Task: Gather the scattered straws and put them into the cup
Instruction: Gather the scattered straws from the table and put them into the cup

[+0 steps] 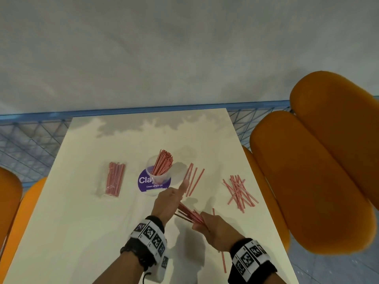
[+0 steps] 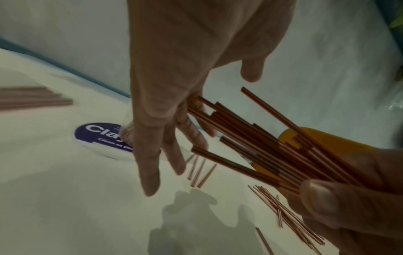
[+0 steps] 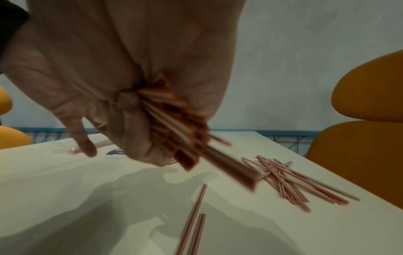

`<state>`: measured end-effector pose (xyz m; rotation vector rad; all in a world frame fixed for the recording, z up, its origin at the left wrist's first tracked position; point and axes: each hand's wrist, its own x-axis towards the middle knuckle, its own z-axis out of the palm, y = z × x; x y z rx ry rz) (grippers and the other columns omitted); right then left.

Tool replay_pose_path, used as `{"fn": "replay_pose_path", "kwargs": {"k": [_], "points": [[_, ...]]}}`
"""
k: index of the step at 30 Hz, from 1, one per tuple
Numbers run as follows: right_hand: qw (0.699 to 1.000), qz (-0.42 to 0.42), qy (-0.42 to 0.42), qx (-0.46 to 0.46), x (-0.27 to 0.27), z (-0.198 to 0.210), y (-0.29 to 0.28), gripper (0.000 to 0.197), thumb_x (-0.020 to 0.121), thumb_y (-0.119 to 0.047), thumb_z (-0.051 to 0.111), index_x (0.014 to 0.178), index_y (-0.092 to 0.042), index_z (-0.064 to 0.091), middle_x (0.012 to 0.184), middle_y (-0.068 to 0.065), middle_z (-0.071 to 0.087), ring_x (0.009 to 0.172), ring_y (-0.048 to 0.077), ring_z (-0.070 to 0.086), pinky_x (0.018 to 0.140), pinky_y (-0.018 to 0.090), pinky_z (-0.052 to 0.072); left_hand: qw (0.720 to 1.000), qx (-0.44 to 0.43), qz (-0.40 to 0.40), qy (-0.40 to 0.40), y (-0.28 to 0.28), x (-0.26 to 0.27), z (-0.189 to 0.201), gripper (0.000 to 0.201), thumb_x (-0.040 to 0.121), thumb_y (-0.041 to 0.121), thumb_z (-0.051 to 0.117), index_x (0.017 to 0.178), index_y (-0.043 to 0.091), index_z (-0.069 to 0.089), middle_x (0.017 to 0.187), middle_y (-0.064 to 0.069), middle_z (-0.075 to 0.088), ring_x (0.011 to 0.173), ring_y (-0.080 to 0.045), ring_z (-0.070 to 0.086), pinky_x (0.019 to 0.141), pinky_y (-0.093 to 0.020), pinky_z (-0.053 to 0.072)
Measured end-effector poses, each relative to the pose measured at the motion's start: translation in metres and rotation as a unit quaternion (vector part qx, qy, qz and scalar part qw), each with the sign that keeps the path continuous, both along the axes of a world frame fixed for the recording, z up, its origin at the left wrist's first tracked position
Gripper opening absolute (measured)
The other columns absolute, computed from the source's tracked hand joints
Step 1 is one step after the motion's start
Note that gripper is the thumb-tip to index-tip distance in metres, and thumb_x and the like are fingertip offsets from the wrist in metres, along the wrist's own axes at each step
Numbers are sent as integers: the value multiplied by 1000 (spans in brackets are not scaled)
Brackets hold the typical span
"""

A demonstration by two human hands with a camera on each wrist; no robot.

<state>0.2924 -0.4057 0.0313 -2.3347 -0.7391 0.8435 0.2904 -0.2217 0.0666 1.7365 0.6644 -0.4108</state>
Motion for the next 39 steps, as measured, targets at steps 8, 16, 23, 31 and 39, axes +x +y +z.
{"fn": "replay_pose_path", "kwargs": {"k": [8,16,23,31,39], "points": [[998,-14,6,-53,-1,10,26,26,97,-47,43,99,-21,49,82,-2,57,65,12,51,64,25,44,997,-5,37,-68,-5,-26,-19,27,98,33,51,89,15,70,90,-9,75,81,-16,72,75,-27,60],[981,-24,-75,-174,0,16,32,45,94,-54,41,106,-13,58,92,4,51,80,22,54,79,35,49,991,-65,112,-25,14,-25,0,58,93,64,35,115,18,63,115,1,65,104,-23,63,93,-41,50],[986,-2,-129,-107,-2,57,59,20,91,-27,49,103,-16,61,90,1,64,80,21,63,70,34,52,956,-271,108,22,-5,-36,12,70,89,67,38,114,8,65,110,-16,70,102,-26,66,97,-45,51],[813,-278,127,495,-19,157,86,45,88,-43,62,48,-24,56,41,2,37,41,15,30,45,25,27,764,-619,183,15,15,-63,29,74,91,62,43,125,-1,60,129,-22,59,119,-38,53,108,-55,34],[833,-276,92,470,-35,139,115,57,79,-44,69,54,2,46,43,20,37,41,25,33,51,30,41,703,-687,169,-71,18,-70,67,77,92,60,44,145,5,39,143,-19,50,133,-33,47,108,-46,42]]}}
